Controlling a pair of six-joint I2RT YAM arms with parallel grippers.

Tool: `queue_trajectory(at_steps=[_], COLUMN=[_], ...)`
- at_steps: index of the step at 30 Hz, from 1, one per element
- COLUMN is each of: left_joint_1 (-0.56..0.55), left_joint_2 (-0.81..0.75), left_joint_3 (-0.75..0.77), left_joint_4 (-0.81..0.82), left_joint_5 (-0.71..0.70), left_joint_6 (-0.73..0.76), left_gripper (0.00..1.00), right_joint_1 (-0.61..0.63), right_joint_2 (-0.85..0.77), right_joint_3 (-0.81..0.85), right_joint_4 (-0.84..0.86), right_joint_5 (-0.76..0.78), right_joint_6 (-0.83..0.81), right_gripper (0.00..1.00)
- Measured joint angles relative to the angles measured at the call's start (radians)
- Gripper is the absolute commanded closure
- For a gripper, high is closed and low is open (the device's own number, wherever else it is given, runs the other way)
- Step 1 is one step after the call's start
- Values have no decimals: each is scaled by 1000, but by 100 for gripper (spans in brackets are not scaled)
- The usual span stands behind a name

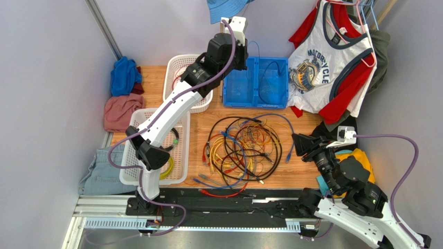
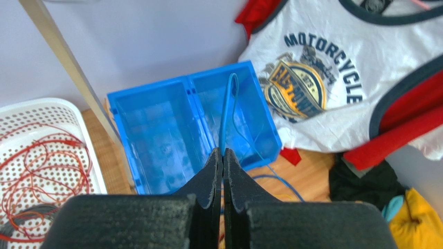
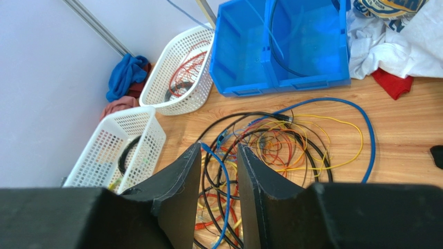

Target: Untangle the cables

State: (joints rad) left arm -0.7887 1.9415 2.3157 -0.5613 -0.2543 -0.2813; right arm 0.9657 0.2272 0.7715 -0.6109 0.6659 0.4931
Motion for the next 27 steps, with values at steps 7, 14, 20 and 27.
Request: queue_trajectory(at_steps=[7, 14, 20, 27], left_joint_1=[48, 42, 43, 50], left_joint_2=[57, 171, 278, 367], left_joint_3=[73, 118, 122, 163], left_joint_4=[112, 271, 373, 451], left_joint_5=[79, 191, 255, 271], left_joint_6=[1, 27, 31, 39], left_gripper=[100, 100, 100, 100], right_joint_1=[0, 0, 0, 0], right_joint_2=[0, -10, -10, -10], right_joint_3=[-44, -53, -53, -53], right_joint_4=[-6, -2, -1, 0], right_joint_5=[26, 53, 64, 71], right_joint_6=[-8, -11, -19, -28], right_gripper=[67, 65, 65, 65])
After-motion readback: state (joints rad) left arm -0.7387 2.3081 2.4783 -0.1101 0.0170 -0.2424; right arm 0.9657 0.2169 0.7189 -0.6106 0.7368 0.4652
